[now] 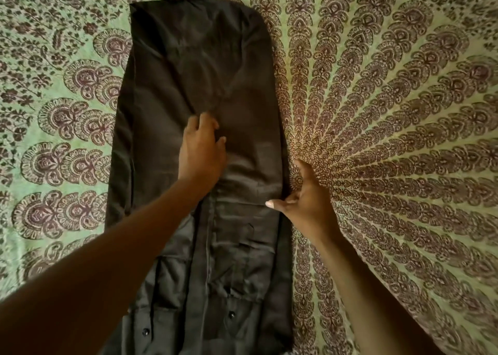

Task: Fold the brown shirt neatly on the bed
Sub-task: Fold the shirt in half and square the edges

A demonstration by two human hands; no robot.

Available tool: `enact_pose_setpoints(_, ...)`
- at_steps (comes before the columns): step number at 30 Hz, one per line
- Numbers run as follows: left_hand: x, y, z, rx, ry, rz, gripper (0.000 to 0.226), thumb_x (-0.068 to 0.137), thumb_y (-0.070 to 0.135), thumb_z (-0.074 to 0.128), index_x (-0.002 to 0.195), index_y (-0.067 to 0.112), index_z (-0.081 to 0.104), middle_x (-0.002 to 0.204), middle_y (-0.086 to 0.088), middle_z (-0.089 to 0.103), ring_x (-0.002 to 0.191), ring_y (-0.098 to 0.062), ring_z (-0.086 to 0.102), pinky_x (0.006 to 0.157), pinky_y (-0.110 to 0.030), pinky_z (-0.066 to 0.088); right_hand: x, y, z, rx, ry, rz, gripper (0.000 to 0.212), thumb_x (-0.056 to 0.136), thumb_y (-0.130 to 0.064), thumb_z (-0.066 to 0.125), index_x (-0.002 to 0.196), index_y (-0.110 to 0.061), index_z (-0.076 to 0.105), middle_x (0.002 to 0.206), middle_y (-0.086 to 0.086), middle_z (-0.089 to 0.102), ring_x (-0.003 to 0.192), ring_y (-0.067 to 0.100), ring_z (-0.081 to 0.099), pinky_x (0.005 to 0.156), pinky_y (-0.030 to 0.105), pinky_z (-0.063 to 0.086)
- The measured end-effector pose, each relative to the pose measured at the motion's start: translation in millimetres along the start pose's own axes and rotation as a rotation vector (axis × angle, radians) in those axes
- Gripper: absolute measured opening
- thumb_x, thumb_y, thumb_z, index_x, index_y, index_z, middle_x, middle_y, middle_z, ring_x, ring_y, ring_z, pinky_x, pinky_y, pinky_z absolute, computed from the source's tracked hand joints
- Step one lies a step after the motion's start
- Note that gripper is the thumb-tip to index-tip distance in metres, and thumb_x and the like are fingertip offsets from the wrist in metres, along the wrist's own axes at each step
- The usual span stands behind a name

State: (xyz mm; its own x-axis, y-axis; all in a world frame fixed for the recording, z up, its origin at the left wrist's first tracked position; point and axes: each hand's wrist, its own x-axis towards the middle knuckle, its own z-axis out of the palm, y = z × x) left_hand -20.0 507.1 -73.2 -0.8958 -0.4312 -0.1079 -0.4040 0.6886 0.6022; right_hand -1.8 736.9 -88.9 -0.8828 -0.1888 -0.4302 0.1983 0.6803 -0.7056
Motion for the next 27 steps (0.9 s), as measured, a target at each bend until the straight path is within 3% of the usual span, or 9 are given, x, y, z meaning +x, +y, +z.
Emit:
enact_pose_setpoints(5,-93,-7,4,-0.02,-0.124,-0.118,0.04,0.094,0.012,0.067,0.129,0.017,0.048,0.133,-0.007,0.048,0.118,-0.029,0.056,0.087,-0.039,0.052,-41,15,11,0.043,-0.064,0.014,0.105,0.077,-0.022,0.091,0.16,-0.028,0.028,0.067,-0.003,0.072,0.062,-0.001,0.069,0.058,0.007,0.045)
enact_pose_setpoints(9,-155,-17,1,-0.045,-0.172,-0.214,0.052,0.091,0.011,0.071,0.134,0.017,0.043,0.138,-0.009,0.045,0.125,-0.031,0.053,0.1,-0.046,0.054,-73,23,22,0.083,-0.083,0.015,0.104,0.075,-0.02,0.092,0.158,-0.026,0.03,0.064,-0.001,0.071,0.06,0.002,0.069,0.059,0.006,0.047)
enact_pose_setpoints(12,-182,-25,-1,-0.041,-0.191,-0.315,0.055,0.09,0.014,0.072,0.132,0.022,0.038,0.128,-0.01,0.056,0.115,-0.029,0.06,0.088,-0.038,0.054,-92,29,31,0.069,-0.091,0.038,0.099,0.075,-0.021,0.092,0.154,-0.027,0.034,0.065,0.001,0.07,0.061,0.004,0.068,0.059,0.008,0.047)
enact_pose_setpoints(15,-188,-35,-2,-0.058,-0.277,-0.494,0.058,0.085,0.025,0.08,0.132,0.014,0.046,0.119,-0.012,0.065,0.108,-0.031,0.066,0.08,-0.031,0.05,-108,29,41,0.034,-0.025,0.056,0.073,0.074,-0.023,0.093,0.133,-0.024,0.049,0.066,0.0,0.067,0.064,0.003,0.066,0.056,0.012,0.047)
enact_pose_setpoints(17,-191,-40,-4,-0.063,-0.307,-0.571,0.047,0.082,0.035,0.082,0.116,0.01,0.062,0.11,-0.009,0.07,0.101,-0.028,0.067,0.073,-0.028,0.048,-117,28,47,0.057,0.006,0.083,0.052,0.073,-0.024,0.094,0.11,-0.023,0.057,0.065,-0.003,0.064,0.06,0.003,0.063,0.053,0.014,0.044)
enact_pose_setpoints(19,-196,-43,-3,-0.126,-0.329,-0.539,0.034,0.081,0.041,0.082,0.095,0.015,0.064,0.091,0.002,0.068,0.09,-0.022,0.067,0.065,-0.023,0.046,-121,28,51,0.088,0.016,0.076,0.034,0.073,-0.024,0.093,0.08,-0.02,0.06,0.056,-0.004,0.056,0.046,0.006,0.052,0.053,0.024,0.041)
enact_pose_setpoints(21,-205,-42,-2,-0.168,-0.376,-0.444,0.028,0.084,0.041,0.08,0.1,0.022,0.068,0.092,0.009,0.07,0.092,-0.017,0.068,0.065,-0.019,0.045,-126,30,55,0.117,0.014,0.057,0.035,0.079,-0.02,0.088,0.064,-0.012,0.057,0.05,-0.003,0.048,0.042,0.009,0.041,0.053,0.028,0.037)
enact_pose_setpoints(23,-215,-40,3,-0.202,-0.403,-0.389,0.042,0.083,0.038,0.08,0.121,0.024,0.067,0.107,0.007,0.072,0.098,-0.013,0.068,0.072,-0.018,0.046,-132,33,56,0.12,0.052,0.064,0.032,0.087,-0.018,0.081,0.068,-0.005,0.059,0.053,0.002,0.05,0.046,0.013,0.044,0.054,0.032,0.038)
enact_pose_setpoints(27,-229,-34,16,-0.241,-0.389,-0.385,0.061,0.073,0.04,0.085,0.126,0.032,0.056,0.1,0.015,0.065,0.087,-0.009,0.062,0.062,-0.016,0.042,-140,42,60,0.146,0.143,0.078,0.022,0.096,-0.017,0.07,0.08,-0.006,0.061,0.075,0.01,0.063,0.068,0.022,0.063,0.066,0.038,0.052)
